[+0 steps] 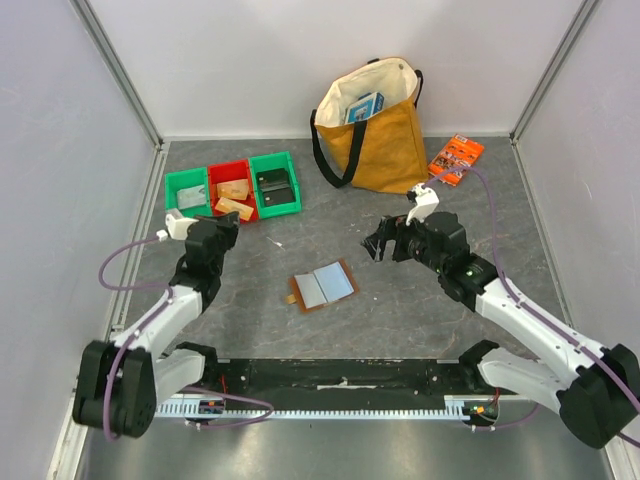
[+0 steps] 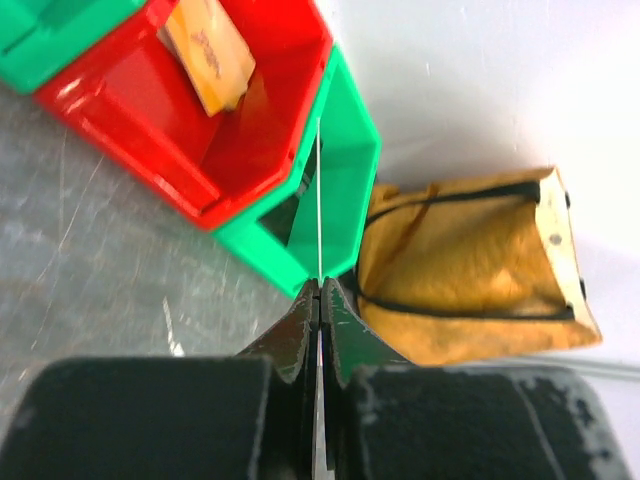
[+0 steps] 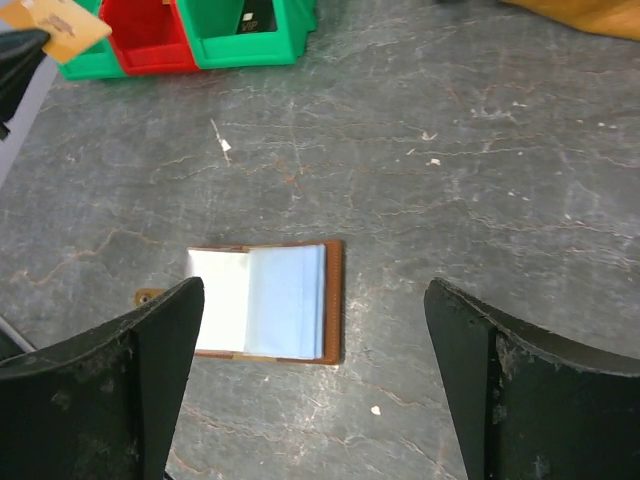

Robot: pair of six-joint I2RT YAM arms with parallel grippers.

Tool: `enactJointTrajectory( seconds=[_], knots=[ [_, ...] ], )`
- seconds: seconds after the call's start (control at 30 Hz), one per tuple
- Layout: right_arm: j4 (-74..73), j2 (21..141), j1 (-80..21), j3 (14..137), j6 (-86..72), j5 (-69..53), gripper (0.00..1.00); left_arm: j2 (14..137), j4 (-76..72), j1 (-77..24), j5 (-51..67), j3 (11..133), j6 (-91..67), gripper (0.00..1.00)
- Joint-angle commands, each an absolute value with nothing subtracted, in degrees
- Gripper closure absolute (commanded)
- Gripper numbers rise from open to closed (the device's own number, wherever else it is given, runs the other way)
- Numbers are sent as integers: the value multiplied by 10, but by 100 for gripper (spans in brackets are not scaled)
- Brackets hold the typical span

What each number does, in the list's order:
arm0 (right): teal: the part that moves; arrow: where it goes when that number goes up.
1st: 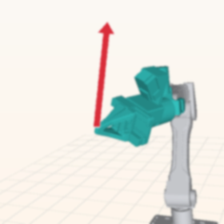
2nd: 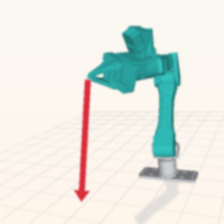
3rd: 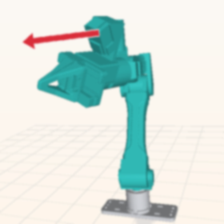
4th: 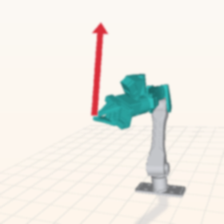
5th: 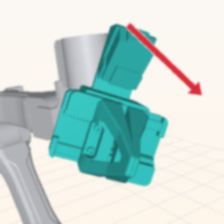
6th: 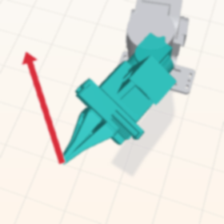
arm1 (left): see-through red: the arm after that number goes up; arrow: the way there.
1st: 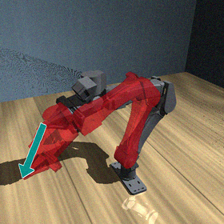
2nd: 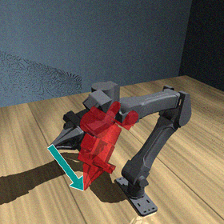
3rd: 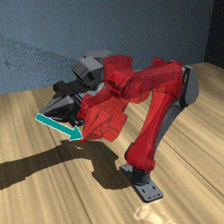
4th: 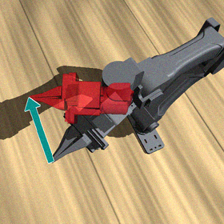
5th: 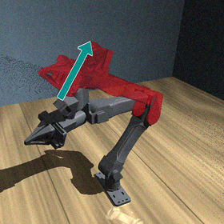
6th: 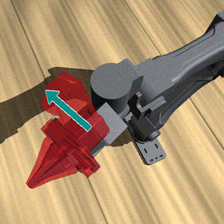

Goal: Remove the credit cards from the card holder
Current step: Place the credit card in the storage box.

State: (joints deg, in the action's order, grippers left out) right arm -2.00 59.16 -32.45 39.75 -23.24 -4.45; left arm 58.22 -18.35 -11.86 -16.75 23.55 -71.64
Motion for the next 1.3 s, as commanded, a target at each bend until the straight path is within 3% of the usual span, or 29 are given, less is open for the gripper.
enactJointTrajectory(
  seconds=[0.0,0.37,0.83,0.87,1.1,1.27],
  knots=[
    [-40,550,-321,388,-209,10,2,668,-269,-101,-224,317,-738,98],
    [-64,516,-316,384,-181,53,2,915,-252,-82,-273,498,-791,98],
    [-68,525,-308,384,-170,64,2,1040,-166,-73,-318,584,-859,97],
    [-68,523,-308,384,-170,64,2,1046,-162,-73,-320,592,-858,94],
    [-70,512,-303,390,-173,59,2,1052,-145,-74,-294,609,-838,48],
    [-75,496,-301,405,-177,49,2,1004,-127,-75,-281,578,-844,34]
  ],
)
